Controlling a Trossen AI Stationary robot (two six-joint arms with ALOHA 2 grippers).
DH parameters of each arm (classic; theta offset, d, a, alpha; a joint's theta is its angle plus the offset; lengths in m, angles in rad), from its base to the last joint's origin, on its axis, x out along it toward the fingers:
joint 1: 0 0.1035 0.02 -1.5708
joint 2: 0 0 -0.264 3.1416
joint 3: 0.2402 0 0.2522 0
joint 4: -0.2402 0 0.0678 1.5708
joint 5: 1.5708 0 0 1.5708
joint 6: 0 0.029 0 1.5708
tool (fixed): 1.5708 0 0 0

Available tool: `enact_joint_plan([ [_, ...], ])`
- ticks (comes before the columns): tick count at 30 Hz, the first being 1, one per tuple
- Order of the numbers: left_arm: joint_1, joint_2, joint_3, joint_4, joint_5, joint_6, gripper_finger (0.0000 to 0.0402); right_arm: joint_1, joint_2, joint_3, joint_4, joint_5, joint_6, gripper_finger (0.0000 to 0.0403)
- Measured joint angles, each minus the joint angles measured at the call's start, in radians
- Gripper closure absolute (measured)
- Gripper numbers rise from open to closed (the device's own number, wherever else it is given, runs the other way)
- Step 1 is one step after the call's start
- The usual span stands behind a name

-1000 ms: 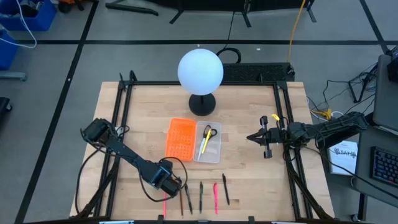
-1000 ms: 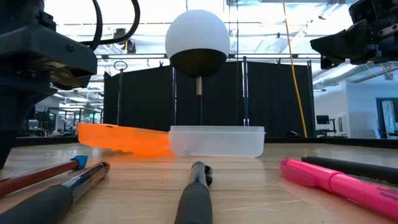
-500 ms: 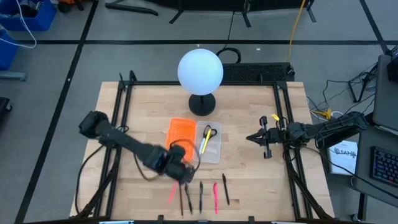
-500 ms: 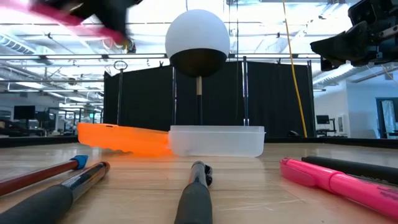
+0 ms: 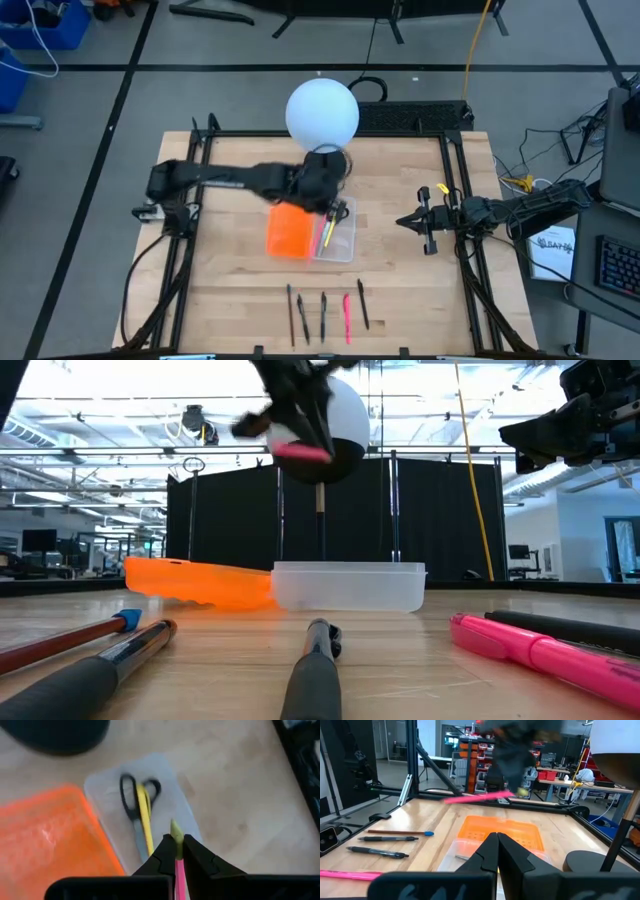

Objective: Pick & place school supplies into a supply box
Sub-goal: Put the pink pencil into the orange supply box

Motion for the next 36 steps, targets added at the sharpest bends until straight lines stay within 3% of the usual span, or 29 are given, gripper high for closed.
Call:
enact_joint_plan([
  [10, 0.106, 0.190, 0.001, 0.200, 0.146, 0.093, 0.0384, 0.000, 0.000, 0.000, -0.019, 0.000, -0.018, 0.0403],
  [18, 0.117, 0.290, 0.000, 0.205, 0.145, 0.109, 0.0384, 0.000, 0.000, 0.000, -0.022, 0.000, -0.025, 0.0403],
  [31, 0.115, 0.306, 0.000, 0.201, 0.121, 0.111, 0.0381, 0.000, 0.000, 0.000, -0.022, 0.000, -0.025, 0.0403],
  [36, 0.115, 0.306, 0.001, 0.171, 0.136, 0.127, 0.0337, 0.000, 0.000, 0.000, -0.022, 0.000, 0.000, 0.0403],
])
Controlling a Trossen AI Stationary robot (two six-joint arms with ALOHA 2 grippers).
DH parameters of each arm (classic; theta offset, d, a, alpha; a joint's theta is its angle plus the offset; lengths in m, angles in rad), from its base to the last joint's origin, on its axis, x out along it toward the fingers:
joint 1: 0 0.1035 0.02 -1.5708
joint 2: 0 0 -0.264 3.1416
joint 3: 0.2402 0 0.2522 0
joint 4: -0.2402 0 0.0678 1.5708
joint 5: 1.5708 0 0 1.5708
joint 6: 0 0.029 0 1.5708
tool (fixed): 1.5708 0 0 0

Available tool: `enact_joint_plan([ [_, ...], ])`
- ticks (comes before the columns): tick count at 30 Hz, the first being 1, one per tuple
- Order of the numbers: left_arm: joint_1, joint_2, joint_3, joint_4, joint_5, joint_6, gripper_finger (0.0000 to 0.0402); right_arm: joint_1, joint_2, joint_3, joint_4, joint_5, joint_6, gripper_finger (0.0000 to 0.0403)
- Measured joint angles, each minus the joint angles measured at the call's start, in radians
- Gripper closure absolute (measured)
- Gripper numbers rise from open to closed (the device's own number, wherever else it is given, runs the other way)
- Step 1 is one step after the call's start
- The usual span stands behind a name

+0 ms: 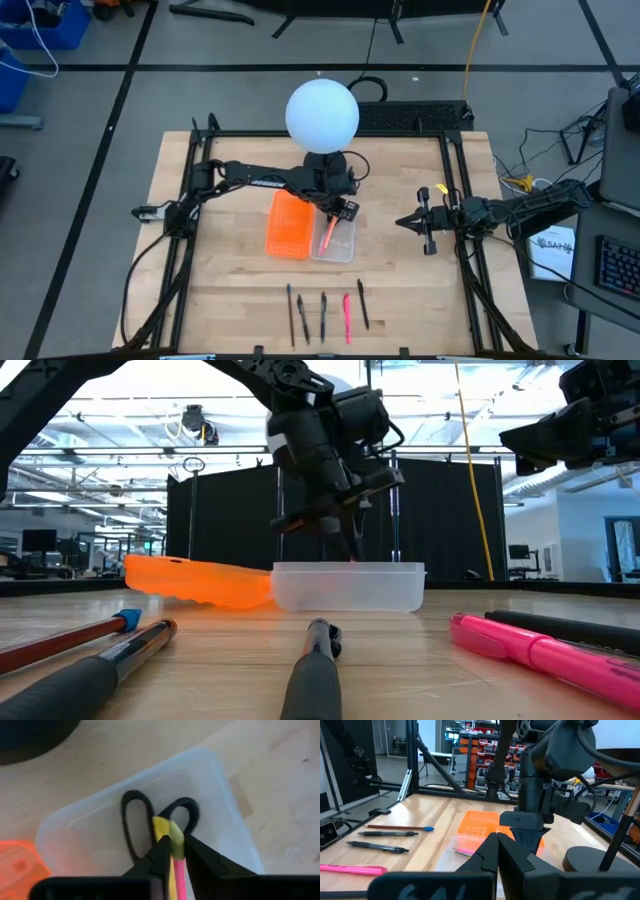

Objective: Pick & place school supplies into a supply box
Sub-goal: Put the pink pencil into the orange supply box

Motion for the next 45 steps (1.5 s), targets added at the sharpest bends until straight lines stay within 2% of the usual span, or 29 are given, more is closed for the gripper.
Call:
enact_joint_plan([
  [5, 0.000, 0.000, 0.000, -0.036, -0.001, 0.010, 0.0292, 0.000, 0.000, 0.000, -0.010, 0.000, 0.009, 0.0403],
  [9, 0.000, -0.006, 0.000, -0.036, -0.016, 0.041, 0.0274, 0.000, 0.000, 0.000, -0.012, 0.000, 0.009, 0.0403],
  [16, 0.003, -0.063, 0.001, -0.014, -0.030, 0.114, 0.0256, 0.000, 0.000, 0.000, -0.014, 0.000, 0.009, 0.0403],
  [24, 0.011, -0.158, 0.001, -0.079, -0.091, 0.138, 0.0237, 0.000, 0.000, 0.000, -0.015, 0.000, 0.009, 0.0403],
  [34, -0.014, -0.137, 0.001, -0.088, -0.115, 0.150, 0.0236, 0.000, 0.000, 0.000, -0.016, 0.000, 0.020, 0.0403],
  [39, -0.028, -0.134, 0.001, -0.055, -0.157, 0.241, 0.0236, 0.000, 0.000, 0.000, -0.017, 0.001, 0.019, 0.0403],
  [45, -0.022, -0.115, 0.001, -0.014, -0.182, 0.457, 0.0236, 0.000, 0.000, 0.000, -0.015, 0.002, 0.018, 0.0403],
])
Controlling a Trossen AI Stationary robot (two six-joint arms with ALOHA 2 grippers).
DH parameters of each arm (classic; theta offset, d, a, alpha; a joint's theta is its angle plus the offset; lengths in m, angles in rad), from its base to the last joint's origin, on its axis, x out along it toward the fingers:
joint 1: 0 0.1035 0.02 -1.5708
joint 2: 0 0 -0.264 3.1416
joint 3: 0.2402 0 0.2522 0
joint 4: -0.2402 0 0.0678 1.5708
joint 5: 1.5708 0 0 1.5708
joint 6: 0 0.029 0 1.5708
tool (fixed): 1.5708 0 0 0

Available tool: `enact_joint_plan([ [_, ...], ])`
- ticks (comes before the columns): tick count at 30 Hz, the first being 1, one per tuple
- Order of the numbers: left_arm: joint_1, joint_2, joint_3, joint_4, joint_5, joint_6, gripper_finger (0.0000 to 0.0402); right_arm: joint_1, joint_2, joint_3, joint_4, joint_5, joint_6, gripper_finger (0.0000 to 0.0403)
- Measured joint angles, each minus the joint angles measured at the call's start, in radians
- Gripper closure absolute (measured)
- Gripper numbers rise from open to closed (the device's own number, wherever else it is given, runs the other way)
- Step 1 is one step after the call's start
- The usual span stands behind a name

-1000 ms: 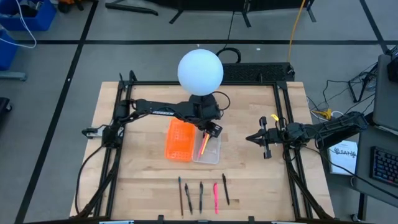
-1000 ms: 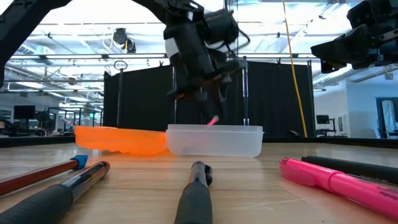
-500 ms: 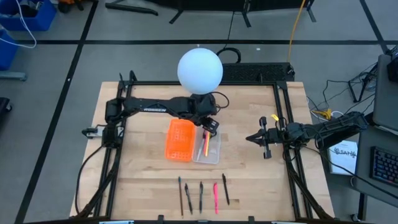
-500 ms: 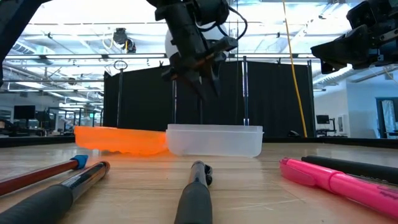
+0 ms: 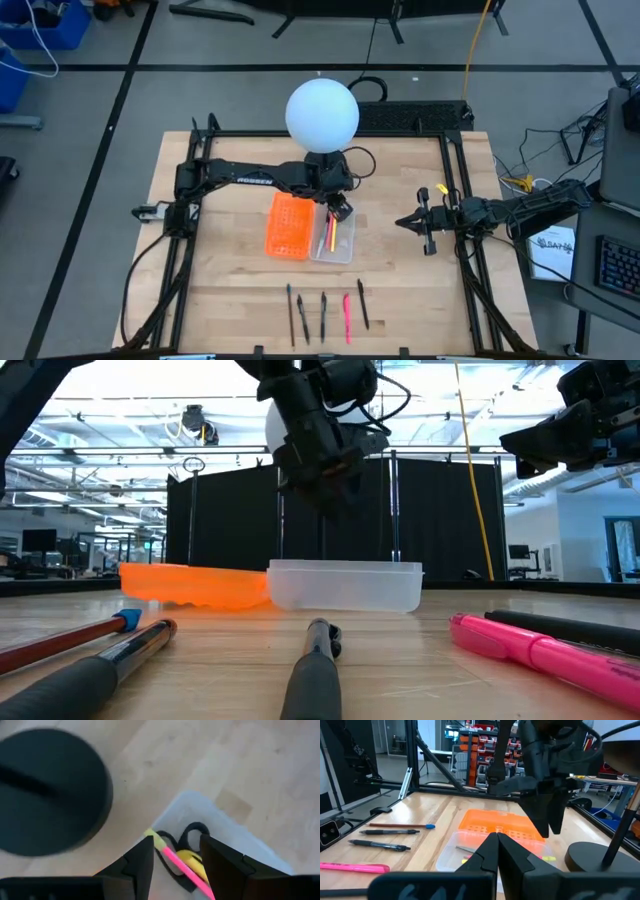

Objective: Pick & place school supplies into a supply box
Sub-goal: Put the pink pencil into the orange supply box

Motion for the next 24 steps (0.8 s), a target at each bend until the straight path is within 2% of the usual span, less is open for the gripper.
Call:
enact_joint_plan([
  [7, -0.025, 0.041, 0.001, 0.013, 0.070, 0.062, 0.0236, 0.000, 0.000, 0.000, -0.015, 0.001, -0.023, 0.0403],
  [10, -0.042, 0.062, -0.001, -0.003, 0.067, 0.063, 0.0236, 0.000, 0.000, 0.000, -0.019, 0.003, -0.024, 0.0403],
  [14, -0.063, 0.081, -0.001, -0.011, 0.010, -0.018, 0.0236, 0.000, 0.001, 0.000, -0.023, 0.005, -0.025, 0.0403],
  [19, -0.066, 0.097, 0.000, -0.035, -0.001, -0.180, 0.0236, 0.000, 0.008, 0.000, -0.012, 0.005, -0.024, 0.0403],
  [24, -0.066, 0.114, 0.000, -0.073, -0.029, -0.248, 0.0236, 0.000, 0.008, 0.000, -0.001, 0.005, -0.024, 0.0403],
])
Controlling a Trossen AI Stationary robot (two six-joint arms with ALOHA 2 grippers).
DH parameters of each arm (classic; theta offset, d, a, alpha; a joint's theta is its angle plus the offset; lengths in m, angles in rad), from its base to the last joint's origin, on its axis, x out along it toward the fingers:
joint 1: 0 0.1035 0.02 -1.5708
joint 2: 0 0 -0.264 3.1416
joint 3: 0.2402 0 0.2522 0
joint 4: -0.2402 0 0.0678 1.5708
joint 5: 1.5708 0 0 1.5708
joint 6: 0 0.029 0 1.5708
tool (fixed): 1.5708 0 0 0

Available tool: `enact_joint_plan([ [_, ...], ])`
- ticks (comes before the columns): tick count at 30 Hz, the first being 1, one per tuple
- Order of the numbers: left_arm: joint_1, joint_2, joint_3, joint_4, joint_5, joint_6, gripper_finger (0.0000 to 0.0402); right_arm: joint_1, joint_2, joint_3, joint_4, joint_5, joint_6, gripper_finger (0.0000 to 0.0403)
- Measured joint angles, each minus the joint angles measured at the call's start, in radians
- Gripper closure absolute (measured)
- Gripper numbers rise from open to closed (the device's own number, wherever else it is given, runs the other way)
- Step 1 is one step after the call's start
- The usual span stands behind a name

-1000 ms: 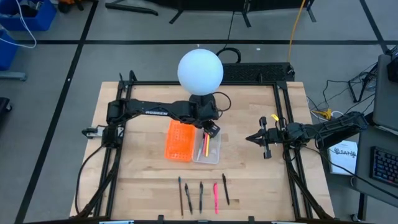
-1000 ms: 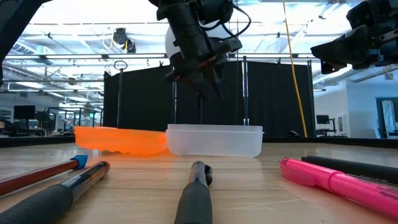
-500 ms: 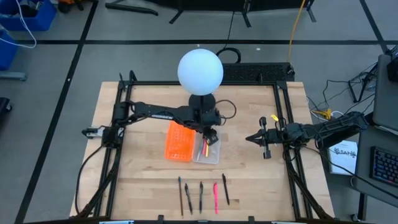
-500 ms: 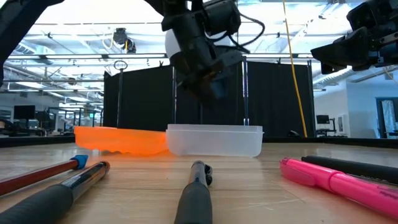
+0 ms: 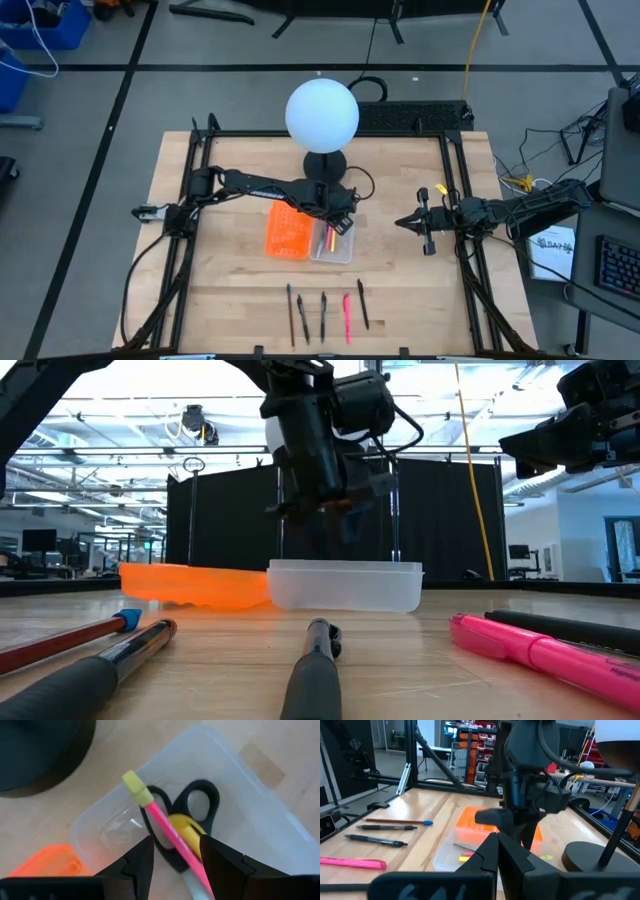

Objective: Pick & place school supplies into a supply box
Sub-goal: Put the pink pencil into the orange supply box

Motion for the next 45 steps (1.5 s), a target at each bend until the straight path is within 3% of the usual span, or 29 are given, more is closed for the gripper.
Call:
enact_joint_plan([
  [27, 0.048, 0.025, 0.000, 0.029, 0.029, -0.041, 0.0239, 0.000, 0.000, 0.000, 0.017, 0.001, -0.031, 0.0403],
  [30, 0.049, 0.026, 0.000, 0.043, 0.024, -0.022, 0.0261, 0.000, 0.000, 0.000, 0.017, 0.001, -0.031, 0.0403],
  [39, 0.048, 0.025, 0.000, 0.083, 0.014, 0.026, 0.0386, 0.000, 0.000, 0.000, 0.017, 0.001, -0.031, 0.0403],
  [45, 0.046, 0.025, 0.000, 0.066, 0.017, 0.004, 0.0370, 0.000, 0.000, 0.000, 0.016, 0.001, -0.030, 0.0403],
])
